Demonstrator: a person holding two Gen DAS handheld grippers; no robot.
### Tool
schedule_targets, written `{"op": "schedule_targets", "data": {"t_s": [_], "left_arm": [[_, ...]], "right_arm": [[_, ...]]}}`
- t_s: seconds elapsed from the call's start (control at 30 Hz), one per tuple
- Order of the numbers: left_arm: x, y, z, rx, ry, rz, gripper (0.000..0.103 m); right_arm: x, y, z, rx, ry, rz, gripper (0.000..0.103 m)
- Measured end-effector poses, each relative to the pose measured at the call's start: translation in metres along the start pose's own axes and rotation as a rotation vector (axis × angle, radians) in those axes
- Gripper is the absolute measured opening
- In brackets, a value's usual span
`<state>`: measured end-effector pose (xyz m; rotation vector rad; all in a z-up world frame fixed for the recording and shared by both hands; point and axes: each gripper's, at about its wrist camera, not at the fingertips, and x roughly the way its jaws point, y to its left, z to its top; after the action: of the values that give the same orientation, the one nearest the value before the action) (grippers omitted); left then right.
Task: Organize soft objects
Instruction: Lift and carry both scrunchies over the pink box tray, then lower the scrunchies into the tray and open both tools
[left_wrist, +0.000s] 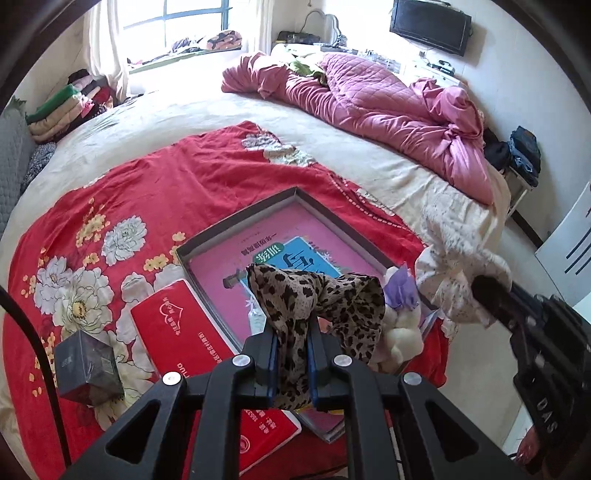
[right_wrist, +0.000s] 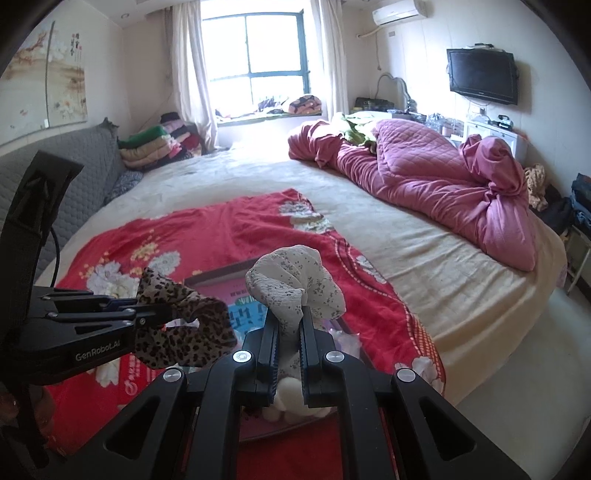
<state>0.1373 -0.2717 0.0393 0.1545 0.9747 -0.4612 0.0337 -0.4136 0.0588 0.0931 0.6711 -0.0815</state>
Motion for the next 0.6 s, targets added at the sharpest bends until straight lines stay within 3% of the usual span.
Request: {"op": "schedule_targets", "data": {"t_s": [0.6], "left_arm": [[0.052,0.008,0.010,-0.011,0.061,0.021,0.013]], "right_arm": [[0.069,0.018,-0.031,-0.008,0.148,0.109,0.011]]}}
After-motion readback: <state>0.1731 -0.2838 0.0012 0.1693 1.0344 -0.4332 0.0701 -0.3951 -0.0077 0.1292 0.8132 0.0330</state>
